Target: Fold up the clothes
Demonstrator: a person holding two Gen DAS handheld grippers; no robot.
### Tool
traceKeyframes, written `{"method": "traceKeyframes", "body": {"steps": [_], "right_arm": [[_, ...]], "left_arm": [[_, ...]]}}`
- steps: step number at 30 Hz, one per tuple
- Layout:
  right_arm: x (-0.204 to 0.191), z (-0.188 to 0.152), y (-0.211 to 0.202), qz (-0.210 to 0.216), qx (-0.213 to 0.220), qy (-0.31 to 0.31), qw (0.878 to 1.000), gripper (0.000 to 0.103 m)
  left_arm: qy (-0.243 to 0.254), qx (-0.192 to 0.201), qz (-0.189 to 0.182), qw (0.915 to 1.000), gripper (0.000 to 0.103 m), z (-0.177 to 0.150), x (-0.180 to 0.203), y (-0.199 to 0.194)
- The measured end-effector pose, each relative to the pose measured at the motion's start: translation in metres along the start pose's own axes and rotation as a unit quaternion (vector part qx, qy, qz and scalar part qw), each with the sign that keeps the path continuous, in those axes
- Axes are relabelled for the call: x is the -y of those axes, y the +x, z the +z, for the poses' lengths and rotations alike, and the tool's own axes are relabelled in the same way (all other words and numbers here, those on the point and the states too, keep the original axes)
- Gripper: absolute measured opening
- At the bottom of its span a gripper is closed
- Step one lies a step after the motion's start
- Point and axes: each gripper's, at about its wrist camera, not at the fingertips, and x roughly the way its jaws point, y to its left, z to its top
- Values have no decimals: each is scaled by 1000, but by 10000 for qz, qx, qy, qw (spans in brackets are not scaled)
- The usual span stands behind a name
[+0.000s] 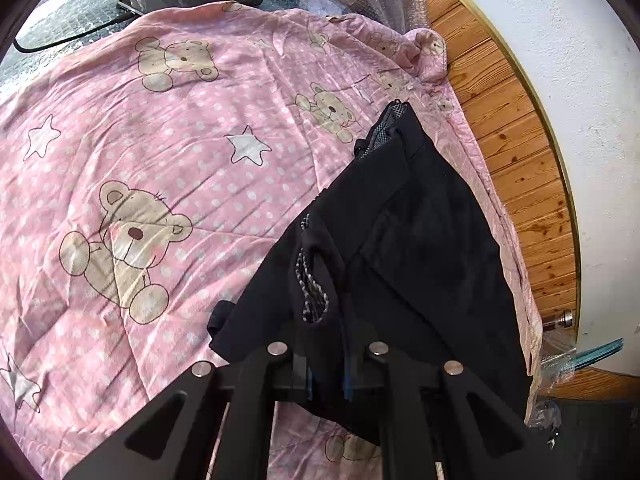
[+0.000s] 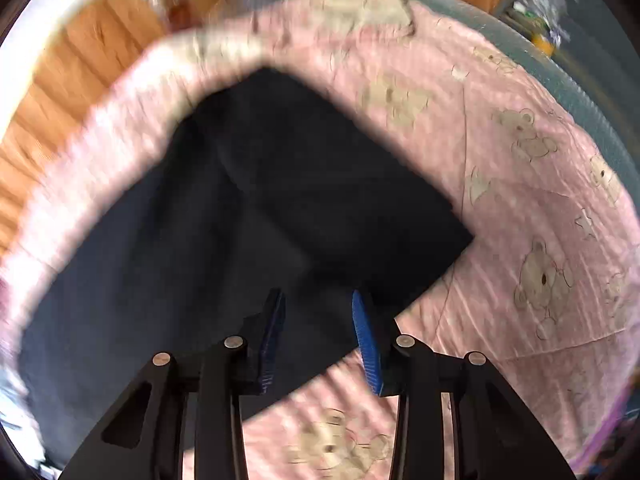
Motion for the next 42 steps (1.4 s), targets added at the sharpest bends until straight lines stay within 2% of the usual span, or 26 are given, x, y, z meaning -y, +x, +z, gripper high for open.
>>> {"method": "traceKeyframes", "body": {"steps": [2, 4, 7, 9, 10, 11, 12, 14, 17, 19, 21, 22, 23, 26, 28, 30, 31, 35, 38, 39, 40, 41, 42], "right_arm": [[-14, 1, -11, 231, 101, -420, 9988, 39], [-26, 3, -5, 387, 13, -860, 9955, 40], [-57, 19, 17, 194, 46, -1598, 9870, 40], [-71, 26, 48, 179, -360, -1948, 9800, 40], [-78, 32, 63, 51, -496, -2172, 9749, 44], [-86, 38, 65, -101, -283, -2394, 9704, 44], [-89, 43, 67, -257, -308, -2445, 9688, 44], [-90, 54, 59, -337, -173, -2227, 9741, 42], [-89, 64, 38, -6, 152, -1997, 9797, 41], [-86, 71, 49, -103, 84, -1921, 9813, 41], [-83, 88, 76, -293, -150, -1863, 9819, 41], [-81, 94, 85, -229, -221, -1815, 9829, 42], [-82, 99, 85, -102, -97, -1841, 9828, 42], [-83, 117, 91, 211, -120, -1867, 9821, 42], [-71, 130, 88, 447, -111, -1704, 9843, 40], [-55, 137, 76, 501, 107, -1531, 9869, 42], [-47, 140, 75, 552, 148, -1474, 9874, 48], [-30, 143, 88, 394, -9, -1795, 9830, 49], [-22, 135, 93, 712, -218, -2025, 9764, 48], [-23, 131, 94, 740, -230, -2198, 9725, 40], [-24, 128, 93, 701, -273, -2327, 9696, 14], [-25, 126, 90, 667, -319, -2417, 9675, 6], [-26, 123, 84, 567, -343, -2547, 9648, 4]], "left_arm": [[-45, -180, 115, 9998, 18, 1, 2, -6], [-126, -197, 211, 9995, 27, -2, 4, -20], [-310, -92, 552, 9980, 36, -13, -4, -44], [-497, 1, 833, 9953, 37, -21, -13, -57], [-634, 48, 895, 9940, 37, -24, -17, -62], [-781, 99, 833, 9934, 37, -26, -18, -65], [-854, 154, 721, 9936, 37, -27, -16, -67], [-758, 295, 607, 9948, 37, -28, 2, -69], [-439, 269, 372, 9980, 37, -24, 41, -60], [-141, 174, 253, 9994, 37, -23, 70, -48], [87, 65, 110, 9999, 37, -27, 92, -32], [173, -6, 91, 9998, 37, -29, 101, -22], [237, -99, 92, 9996, 37, -31, 107, -11], [362, -486, 312, 9977, 37, -37, 114, 28], [503, -751, 824, 9925, 36, -42, 108, 51], [525, -619, 850, 9931, 36, -44, 104, 53], [488, -621, 851, 9932, 36, -44, 104, 53], [535, -588, 926, 9925, 36, -45, 106, 52], [521, -559, 993, 9921, 36, -44, 108, 54], [481, -538, 1006, 9923, 36, -45, 109, 55], [450, -518, 1022, 9924, 36, -46, 109, 56], [435, -507, 1041, 9923, 36, -47, 110, 57], [429, -504, 1069, 9921, 36, -46, 111, 58]]}}
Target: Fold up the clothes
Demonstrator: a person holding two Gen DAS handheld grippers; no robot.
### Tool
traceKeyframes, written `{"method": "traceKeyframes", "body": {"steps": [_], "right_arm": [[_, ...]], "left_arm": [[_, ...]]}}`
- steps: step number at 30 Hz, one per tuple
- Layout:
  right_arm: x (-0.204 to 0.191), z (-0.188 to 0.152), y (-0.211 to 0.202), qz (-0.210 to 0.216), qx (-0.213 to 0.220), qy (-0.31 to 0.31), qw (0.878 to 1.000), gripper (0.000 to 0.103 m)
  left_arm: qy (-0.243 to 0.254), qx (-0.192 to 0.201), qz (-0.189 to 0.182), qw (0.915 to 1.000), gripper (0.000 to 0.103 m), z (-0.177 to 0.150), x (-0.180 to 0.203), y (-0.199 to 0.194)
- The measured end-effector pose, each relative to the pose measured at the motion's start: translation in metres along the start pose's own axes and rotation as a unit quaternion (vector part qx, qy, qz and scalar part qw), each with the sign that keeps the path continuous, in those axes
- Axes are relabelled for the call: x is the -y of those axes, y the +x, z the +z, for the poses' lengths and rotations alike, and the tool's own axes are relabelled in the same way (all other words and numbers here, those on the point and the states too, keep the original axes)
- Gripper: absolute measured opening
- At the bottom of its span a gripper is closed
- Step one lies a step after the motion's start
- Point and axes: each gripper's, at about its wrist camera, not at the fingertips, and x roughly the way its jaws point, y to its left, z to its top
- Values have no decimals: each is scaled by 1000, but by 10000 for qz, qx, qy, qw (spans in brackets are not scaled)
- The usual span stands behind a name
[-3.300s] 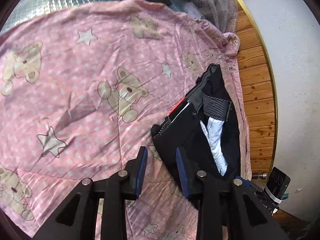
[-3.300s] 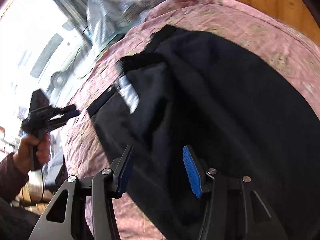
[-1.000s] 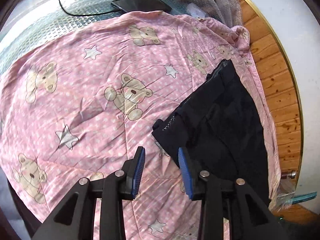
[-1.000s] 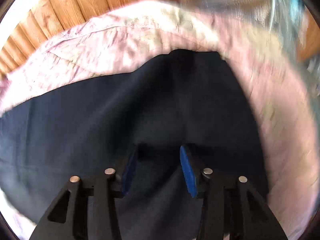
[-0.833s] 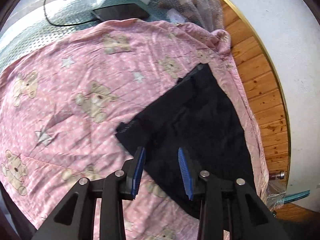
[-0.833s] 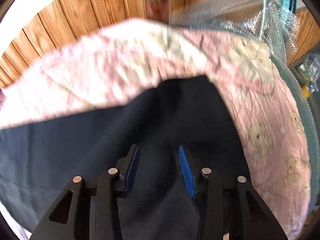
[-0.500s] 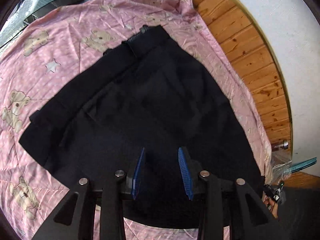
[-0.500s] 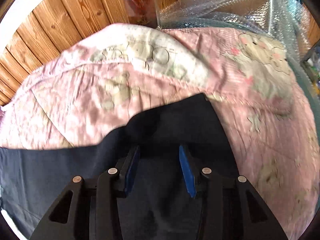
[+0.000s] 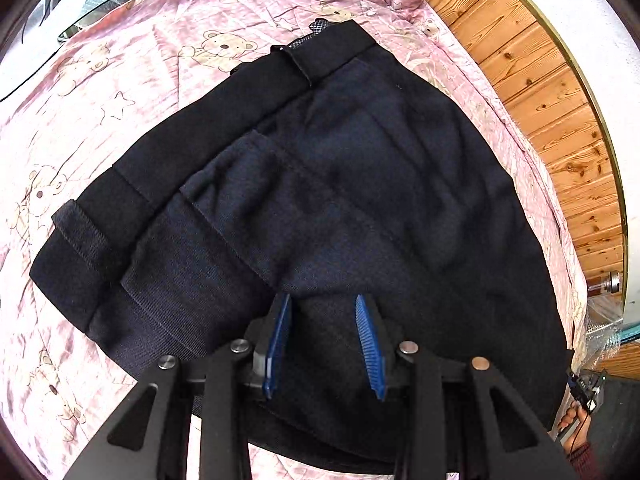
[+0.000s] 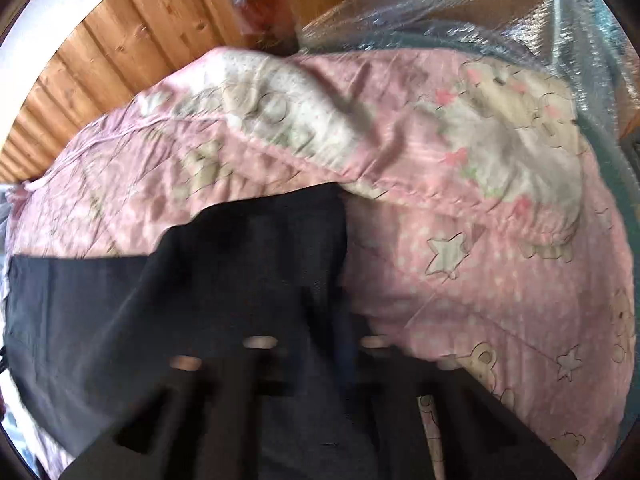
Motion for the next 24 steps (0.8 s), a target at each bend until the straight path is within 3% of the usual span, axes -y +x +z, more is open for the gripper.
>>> {"method": "traceKeyframes", "body": {"steps": [4, 6, 8, 9, 10, 13, 15, 17, 19, 21, 24], "right_arm": [[-5, -5, -31, -873, -49, -36, 9962, 3], [-8, -6, -15, -1098, -198, -85, 9937, 5], [-6, -4, 9, -1106, -229, -70, 9936, 11], [-4, -3, 9, -1079, -14, -24, 9942, 15], [2, -2, 3, -1073, 196, 155, 9939, 21], [23, -11, -40, -823, 855, 1077, 9871, 26], [20, -24, -67, -623, 1030, 1333, 9837, 26], [5, -31, -73, -349, 872, 1318, 9868, 26], [-22, -44, -61, -173, 424, 1061, 9933, 26], [-45, -48, -34, -316, -26, 592, 9977, 26], [-52, -47, 3, -766, -408, 501, 9950, 27]], "left_arm": [[79, -145, 193, 9997, 36, 3, 9, 2], [234, -230, 302, 9990, 36, 3, 15, 5], [414, -250, 444, 9978, 36, 5, 21, 7], [462, -274, 469, 9975, 36, 6, 21, 8], [488, -312, 474, 9972, 36, 8, 22, 9], [605, -408, 476, 9962, 36, 11, 22, 10], [627, -390, 394, 9965, 36, 12, 20, 9], [540, -341, 188, 9978, 36, 12, 13, 7], [383, -351, 64, 9986, 36, 13, 8, 4], [347, -200, -156, 9991, 36, 19, 17, -10], [804, 289, -925, 9920, 36, 36, 55, -26]]}}
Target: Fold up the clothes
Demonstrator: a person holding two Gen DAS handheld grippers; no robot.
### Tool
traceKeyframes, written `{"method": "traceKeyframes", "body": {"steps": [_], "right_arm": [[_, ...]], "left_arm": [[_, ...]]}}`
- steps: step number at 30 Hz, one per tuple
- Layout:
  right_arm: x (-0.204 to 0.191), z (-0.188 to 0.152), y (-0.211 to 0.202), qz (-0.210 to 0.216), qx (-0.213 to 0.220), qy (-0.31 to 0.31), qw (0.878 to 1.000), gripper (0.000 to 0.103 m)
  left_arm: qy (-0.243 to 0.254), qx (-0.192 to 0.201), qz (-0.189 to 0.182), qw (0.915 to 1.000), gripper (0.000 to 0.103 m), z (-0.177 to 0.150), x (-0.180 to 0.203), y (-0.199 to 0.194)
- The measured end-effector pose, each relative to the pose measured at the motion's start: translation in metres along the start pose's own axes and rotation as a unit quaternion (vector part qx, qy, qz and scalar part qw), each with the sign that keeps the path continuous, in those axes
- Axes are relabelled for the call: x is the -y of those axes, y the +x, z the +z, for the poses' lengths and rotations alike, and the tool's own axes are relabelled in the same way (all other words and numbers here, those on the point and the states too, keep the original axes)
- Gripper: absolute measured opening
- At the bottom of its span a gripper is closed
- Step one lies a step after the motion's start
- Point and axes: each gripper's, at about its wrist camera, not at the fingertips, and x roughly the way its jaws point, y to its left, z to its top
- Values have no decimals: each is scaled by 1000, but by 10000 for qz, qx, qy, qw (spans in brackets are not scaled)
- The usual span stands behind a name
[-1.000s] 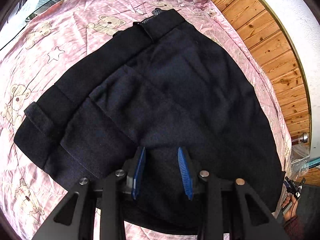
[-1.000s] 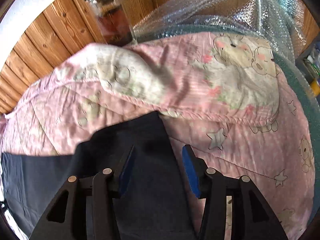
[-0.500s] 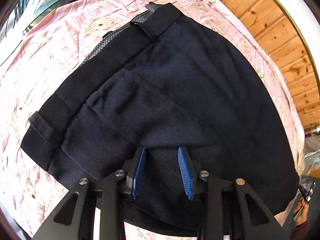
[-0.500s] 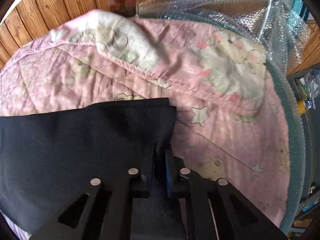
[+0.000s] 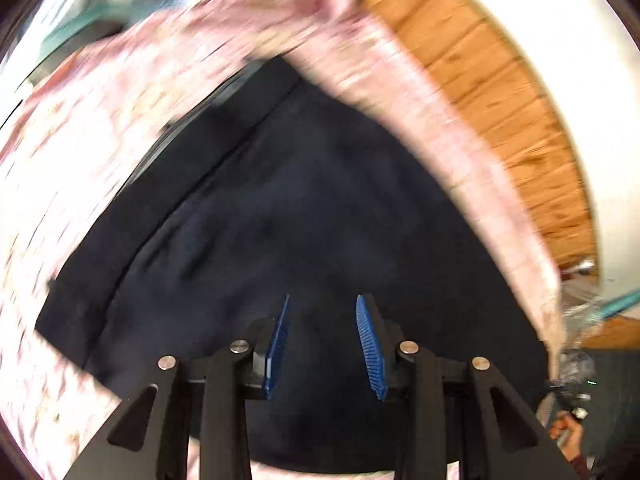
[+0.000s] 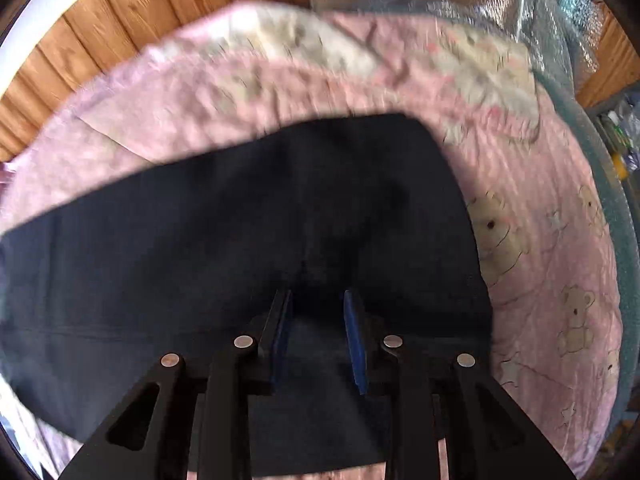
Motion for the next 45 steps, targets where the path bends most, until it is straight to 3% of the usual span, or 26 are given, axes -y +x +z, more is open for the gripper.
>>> {"method": "traceKeyframes", "body": {"steps": [2, 5, 8, 10, 11, 12, 16, 18, 21, 24, 26, 28, 30, 32, 34, 36, 37, 39, 40, 42, 45], "right_arm": [[-7, 7, -9, -186, 184, 148, 9995, 32], [-23, 7, -25, -106, 371, 206, 9990, 38], [-31, 8, -3, -188, 0, 99, 9998, 38], [-28, 16, 2, -258, 196, 129, 9994, 40], [-24, 22, 5, -238, 218, 244, 9992, 41], [-18, 29, 5, -190, 285, 391, 9986, 43], [6, 38, -14, -70, 339, 813, 9961, 38], [20, 21, -46, -2, 575, 1045, 9929, 38], [28, -23, -74, 363, 684, 1006, 9919, 38], [37, -39, -48, 208, 365, 411, 9983, 38], [49, -35, -37, 198, 594, 302, 9976, 36], [63, -28, -42, 392, 665, 364, 9964, 34], [76, -30, -62, 452, 731, 585, 9946, 36], [92, -44, -86, 644, 1063, 814, 9889, 42], [106, -61, -84, 903, 1006, 967, 9861, 44], [121, -69, -61, 745, 804, 908, 9898, 40], [126, -72, -62, 837, 960, 944, 9874, 41], [135, -70, -69, 1055, 885, 1084, 9845, 42], [139, -71, -78, 1100, 1027, 1100, 9825, 49], [143, -72, -85, 1092, 1264, 1024, 9806, 57], [140, -71, -65, 1227, 935, 719, 9854, 56]], "left_arm": [[448, -130, 21, 9989, 37, 23, 20, 24], [903, -363, 438, 9943, 37, 60, 31, 74], [1059, -414, 879, 9896, 37, 83, 21, 106], [1040, -353, 895, 9899, 36, 93, 4, 112], [982, -344, 893, 9906, 31, 99, -1, 111], [968, -351, 1001, 9896, 18, 104, -5, 111], [933, -240, 1260, 9873, 8, 107, -10, 108], [969, -281, 1440, 9844, 13, 97, -1, 103], [803, -407, 751, 9931, 20, 61, 10, 79], [726, -773, 313, 9939, 24, 13, 27, 76], [909, -1005, 547, 9893, 24, -11, 28, 85], [902, -678, 656, 9914, 22, -16, 22, 81], [659, -596, 899, 9920, 22, -12, 21, 78], [516, -570, 1243, 9893, 26, -14, 39, 71], [650, -574, 939, 9918, 28, -30, 72, 63], [852, -751, 704, 9910, 34, -57, 103, 66], [858, -902, 680, 9899, 35, -72, 111, 73], [868, -1094, 946, 9857, 35, -97, 114, 89], [908, -899, 1073, 9860, 44, -101, 117, 86], [594, -1042, 1306, 9841, 44, -101, 121, 86], [343, -1085, 1064, 9878, 48, -102, 149, 83]]}}
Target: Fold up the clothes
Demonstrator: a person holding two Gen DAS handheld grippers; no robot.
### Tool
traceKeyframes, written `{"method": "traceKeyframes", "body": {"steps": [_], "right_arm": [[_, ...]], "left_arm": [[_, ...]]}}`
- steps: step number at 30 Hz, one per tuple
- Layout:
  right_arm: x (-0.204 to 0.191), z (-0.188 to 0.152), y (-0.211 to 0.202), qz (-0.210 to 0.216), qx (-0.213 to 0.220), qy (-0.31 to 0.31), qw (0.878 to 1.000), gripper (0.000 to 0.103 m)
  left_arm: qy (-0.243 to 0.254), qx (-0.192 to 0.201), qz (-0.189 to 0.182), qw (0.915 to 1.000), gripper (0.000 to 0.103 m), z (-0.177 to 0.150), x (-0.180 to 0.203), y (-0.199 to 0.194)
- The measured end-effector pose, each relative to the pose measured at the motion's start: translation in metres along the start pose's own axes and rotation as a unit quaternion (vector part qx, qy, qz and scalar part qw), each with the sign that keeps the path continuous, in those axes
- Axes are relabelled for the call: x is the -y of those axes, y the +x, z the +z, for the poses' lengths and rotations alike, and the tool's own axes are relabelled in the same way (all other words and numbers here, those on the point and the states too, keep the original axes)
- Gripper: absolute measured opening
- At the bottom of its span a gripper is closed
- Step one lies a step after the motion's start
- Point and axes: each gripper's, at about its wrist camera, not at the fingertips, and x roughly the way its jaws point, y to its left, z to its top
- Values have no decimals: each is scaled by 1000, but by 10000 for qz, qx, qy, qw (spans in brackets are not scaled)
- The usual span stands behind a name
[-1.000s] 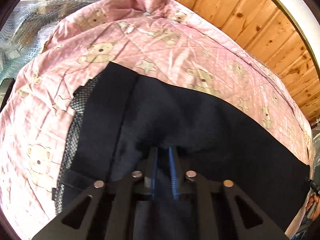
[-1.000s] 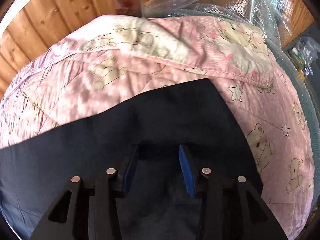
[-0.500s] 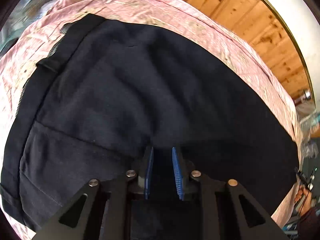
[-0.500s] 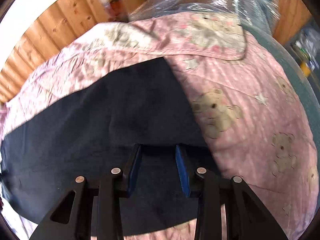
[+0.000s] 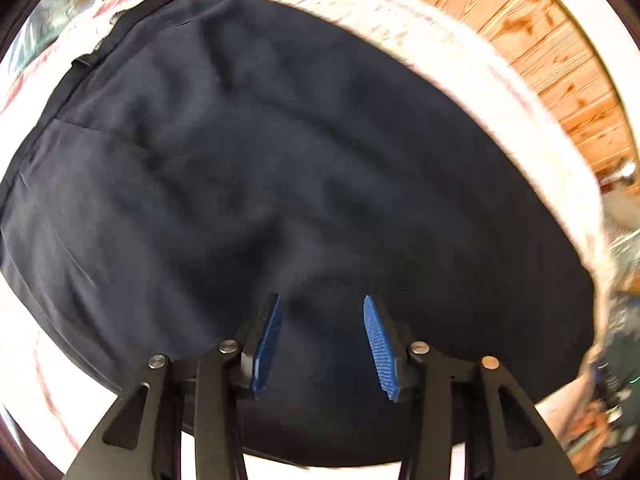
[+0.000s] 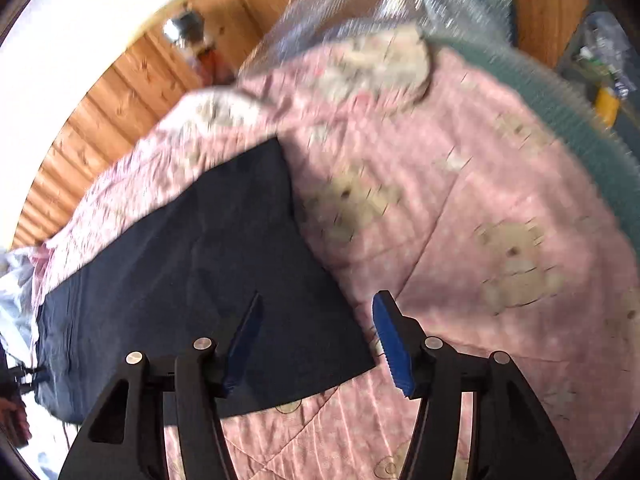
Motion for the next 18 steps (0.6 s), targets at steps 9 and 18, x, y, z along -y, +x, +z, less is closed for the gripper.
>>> {"method": "traceKeyframes", "body": {"steps": [9, 18], "right_arm": [[-76, -17, -16, -1501, 437, -2571, 9536, 7], [-134, -41, -8, -2244, 1156, -4073, 8777, 7]], "left_arm": [[1796, -1061, -1518, 9661, 52, 7, 284, 49], [3898, -2137, -1642, 8806, 57, -42, 548, 125]]}}
